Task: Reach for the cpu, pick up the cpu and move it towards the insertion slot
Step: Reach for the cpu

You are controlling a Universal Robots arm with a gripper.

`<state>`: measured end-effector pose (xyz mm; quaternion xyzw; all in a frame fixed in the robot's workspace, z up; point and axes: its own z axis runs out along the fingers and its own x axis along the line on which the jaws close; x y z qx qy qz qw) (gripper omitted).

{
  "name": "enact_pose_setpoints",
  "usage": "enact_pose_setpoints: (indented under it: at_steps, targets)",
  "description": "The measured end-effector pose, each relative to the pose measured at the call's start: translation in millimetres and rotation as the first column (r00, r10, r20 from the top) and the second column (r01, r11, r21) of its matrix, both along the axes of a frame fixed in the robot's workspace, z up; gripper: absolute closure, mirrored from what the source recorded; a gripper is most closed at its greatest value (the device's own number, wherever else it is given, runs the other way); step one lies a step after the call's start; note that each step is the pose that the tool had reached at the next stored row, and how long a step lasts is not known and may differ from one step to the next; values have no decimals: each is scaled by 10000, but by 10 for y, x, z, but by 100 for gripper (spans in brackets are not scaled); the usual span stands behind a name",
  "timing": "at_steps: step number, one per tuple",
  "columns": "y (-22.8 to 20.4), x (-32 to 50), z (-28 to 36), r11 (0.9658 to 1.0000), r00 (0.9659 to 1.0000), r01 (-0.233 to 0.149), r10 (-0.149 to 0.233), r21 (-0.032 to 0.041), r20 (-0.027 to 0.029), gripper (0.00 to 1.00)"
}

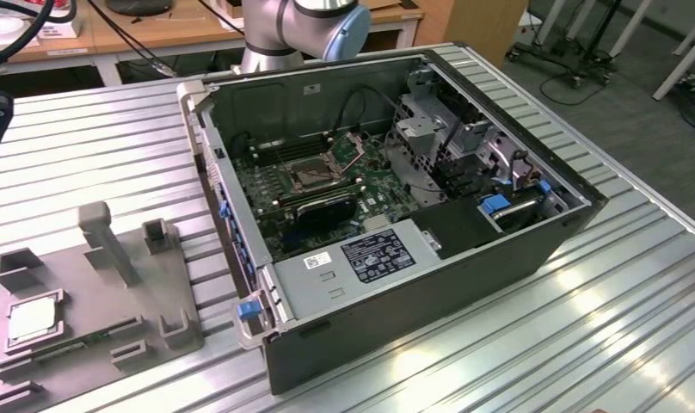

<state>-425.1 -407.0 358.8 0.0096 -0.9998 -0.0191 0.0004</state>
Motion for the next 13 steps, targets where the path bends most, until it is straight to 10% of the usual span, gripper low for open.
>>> enact_pose_setpoints:
  at_steps: [13]
  targets:
    - [0, 0, 0, 10000, 10000, -2, 2, 0, 0, 89]
